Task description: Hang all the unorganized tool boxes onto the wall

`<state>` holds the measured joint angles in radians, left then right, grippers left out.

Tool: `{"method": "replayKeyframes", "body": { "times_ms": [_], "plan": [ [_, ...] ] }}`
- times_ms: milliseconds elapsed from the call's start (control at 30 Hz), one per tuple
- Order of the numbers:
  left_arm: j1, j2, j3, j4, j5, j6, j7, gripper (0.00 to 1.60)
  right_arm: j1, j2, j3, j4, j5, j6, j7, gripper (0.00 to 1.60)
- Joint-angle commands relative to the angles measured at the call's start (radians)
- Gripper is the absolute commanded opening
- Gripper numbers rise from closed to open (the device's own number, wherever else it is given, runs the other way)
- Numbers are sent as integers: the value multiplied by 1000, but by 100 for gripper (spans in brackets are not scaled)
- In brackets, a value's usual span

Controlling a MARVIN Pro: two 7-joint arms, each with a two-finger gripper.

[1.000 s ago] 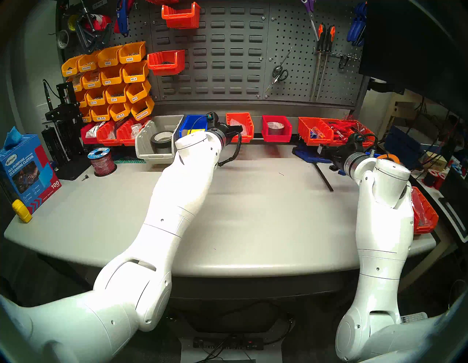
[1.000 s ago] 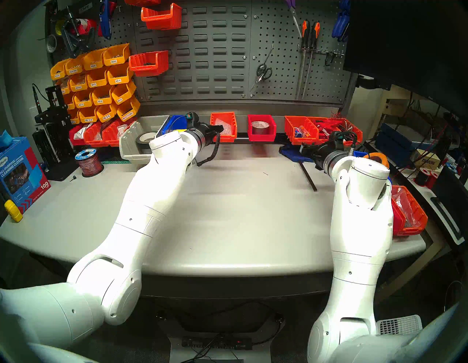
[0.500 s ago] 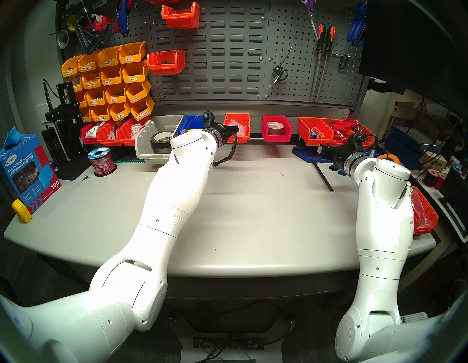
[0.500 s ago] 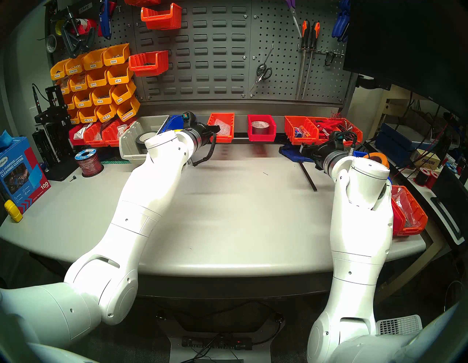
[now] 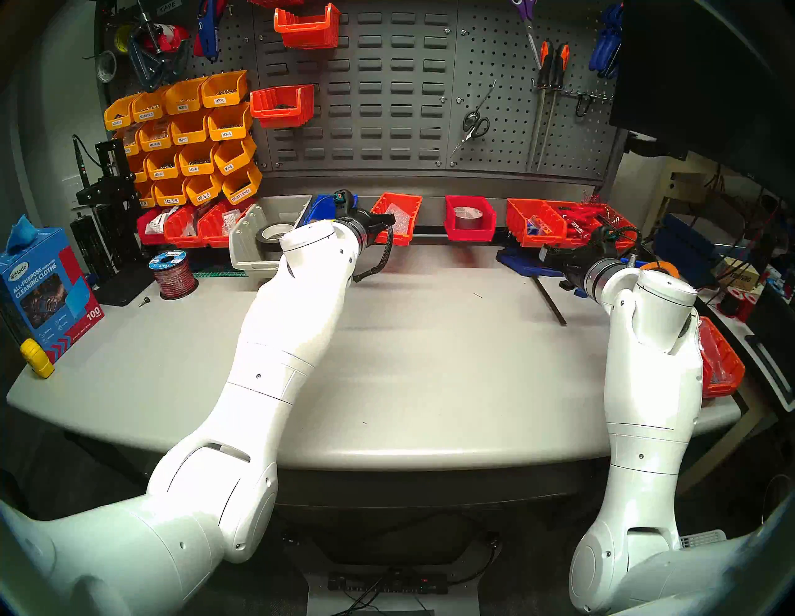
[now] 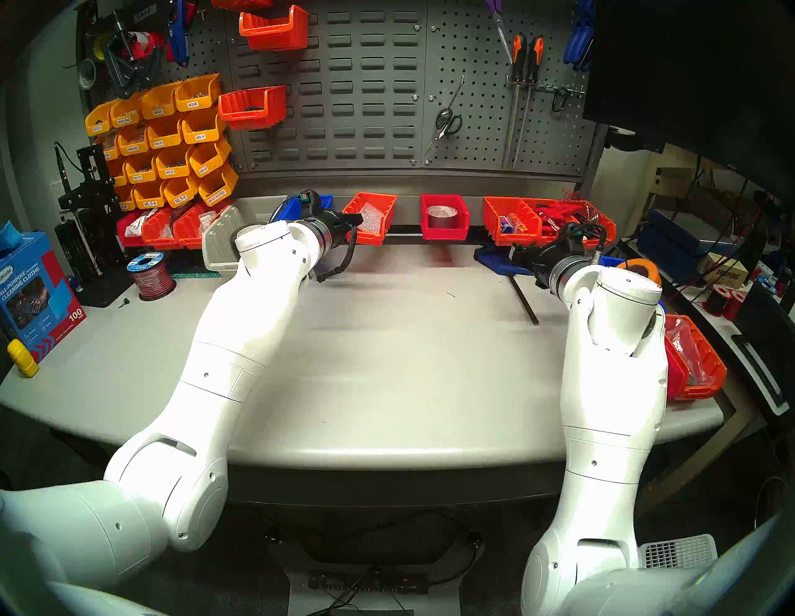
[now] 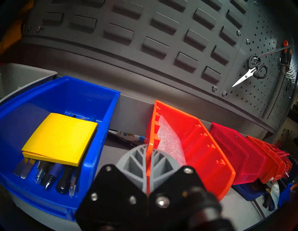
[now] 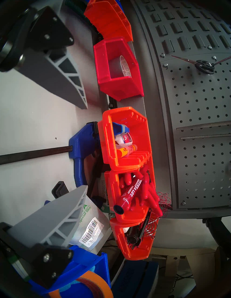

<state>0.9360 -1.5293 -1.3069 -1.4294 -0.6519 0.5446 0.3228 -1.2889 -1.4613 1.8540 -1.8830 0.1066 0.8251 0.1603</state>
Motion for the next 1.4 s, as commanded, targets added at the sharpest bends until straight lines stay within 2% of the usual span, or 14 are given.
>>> {"method": "replayKeyframes", "body": {
  "times_ms": [0,867,1367],
  "plan": [
    [-28,-21,-16,-12,-10,-4,15,0,15,-2,-2,-14,2,1,-1,160],
    [-77,-94,-4,-21,-48,20,91,0,15,-5,0,-13,-4,0,4,160],
    [-82,-62,20,-31,-32,56,112,0,16,-7,1,-14,-7,1,6,160]
  ]
}}
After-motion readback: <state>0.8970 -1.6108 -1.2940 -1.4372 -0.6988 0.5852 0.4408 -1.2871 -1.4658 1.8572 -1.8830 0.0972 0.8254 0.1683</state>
